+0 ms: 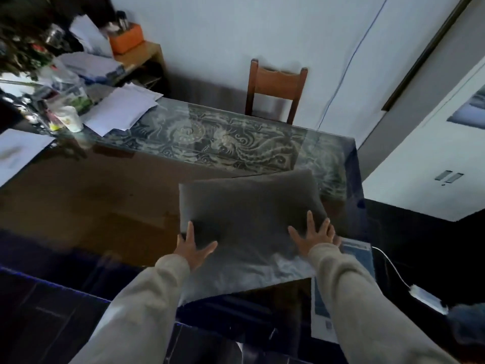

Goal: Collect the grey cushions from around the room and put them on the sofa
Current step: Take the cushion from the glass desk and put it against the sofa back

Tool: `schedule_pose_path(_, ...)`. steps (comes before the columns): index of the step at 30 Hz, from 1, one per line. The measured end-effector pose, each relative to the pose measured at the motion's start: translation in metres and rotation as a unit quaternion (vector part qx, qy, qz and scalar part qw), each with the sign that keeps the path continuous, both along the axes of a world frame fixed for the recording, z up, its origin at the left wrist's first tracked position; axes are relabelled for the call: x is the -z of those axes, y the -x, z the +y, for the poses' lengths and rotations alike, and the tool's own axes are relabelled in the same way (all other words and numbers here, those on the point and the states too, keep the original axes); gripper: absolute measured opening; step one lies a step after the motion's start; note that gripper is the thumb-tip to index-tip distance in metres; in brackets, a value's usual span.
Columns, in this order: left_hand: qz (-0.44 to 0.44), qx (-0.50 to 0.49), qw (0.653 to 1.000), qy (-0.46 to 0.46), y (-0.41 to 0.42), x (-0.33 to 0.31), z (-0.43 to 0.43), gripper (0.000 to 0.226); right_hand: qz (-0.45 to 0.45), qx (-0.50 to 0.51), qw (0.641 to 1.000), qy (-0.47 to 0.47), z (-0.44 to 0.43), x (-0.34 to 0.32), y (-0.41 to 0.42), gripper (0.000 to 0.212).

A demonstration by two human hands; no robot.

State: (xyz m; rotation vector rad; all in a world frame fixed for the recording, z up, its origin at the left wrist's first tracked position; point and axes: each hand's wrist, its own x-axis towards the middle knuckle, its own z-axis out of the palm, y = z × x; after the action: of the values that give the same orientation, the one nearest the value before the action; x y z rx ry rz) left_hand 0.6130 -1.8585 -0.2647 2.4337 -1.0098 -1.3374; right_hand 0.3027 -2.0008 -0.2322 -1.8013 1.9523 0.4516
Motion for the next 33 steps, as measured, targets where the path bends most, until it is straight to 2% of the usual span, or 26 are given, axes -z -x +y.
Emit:
schedule_pose_path(3,0.003,-0.078,0.997,0.008,-0.002,0.012,-0.017,0.124,-0.023,0.019,1.0,0.002,-0.045,0.019,-0.007,0.096)
schedule_pose_path(6,0.005,-0.149,0.989,-0.019,-0.009,0.018,-0.044,0.154,-0.059,0.027,0.998,-0.003,-0.093,0.033,-0.011,0.104)
schedule_pose_path(8,0.002,-0.187,0.982,-0.027,-0.013,0.019,-0.059,0.165,-0.078,0.046,0.996,-0.012,-0.116,0.037,-0.011,0.109)
schedule_pose_path(10,0.003,-0.226,0.974,-0.027,-0.013,0.025,-0.074,0.166,-0.104,0.062,0.992,-0.023,-0.147,0.05,-0.016,0.115)
schedule_pose_path(20,0.003,-0.226,0.974,0.022,-0.011,-0.001,-0.069,0.163,-0.159,0.114,0.98,0.036,-0.151,0.034,-0.026,0.127)
schedule_pose_path(22,-0.007,-0.257,0.966,0.029,-0.015,-0.013,-0.037,0.162,-0.182,0.083,0.978,0.064,-0.139,0.017,-0.049,0.133)
schedule_pose_path(26,-0.029,-0.31,0.95,0.038,-0.036,-0.025,0.022,0.15,-0.2,0.053,0.978,0.032,-0.11,0.0,-0.095,0.14)
schedule_pose_path(28,-0.045,-0.382,0.922,0.045,-0.052,-0.042,0.114,0.137,-0.218,-0.003,0.976,0.008,-0.05,-0.009,-0.147,0.141)
schedule_pose_path(29,-0.054,-0.389,0.918,0.055,-0.059,-0.041,0.118,0.132,-0.223,0.008,0.975,0.009,-0.049,-0.01,-0.154,0.14)
schedule_pose_path(31,-0.086,-0.472,0.876,0.048,-0.07,-0.059,0.239,0.124,-0.244,-0.058,0.968,-0.027,0.042,-0.023,-0.211,0.136)
schedule_pose_path(33,-0.102,-0.527,0.843,0.041,-0.077,-0.064,0.318,0.116,-0.263,-0.079,0.96,-0.054,0.107,-0.036,-0.249,0.124)
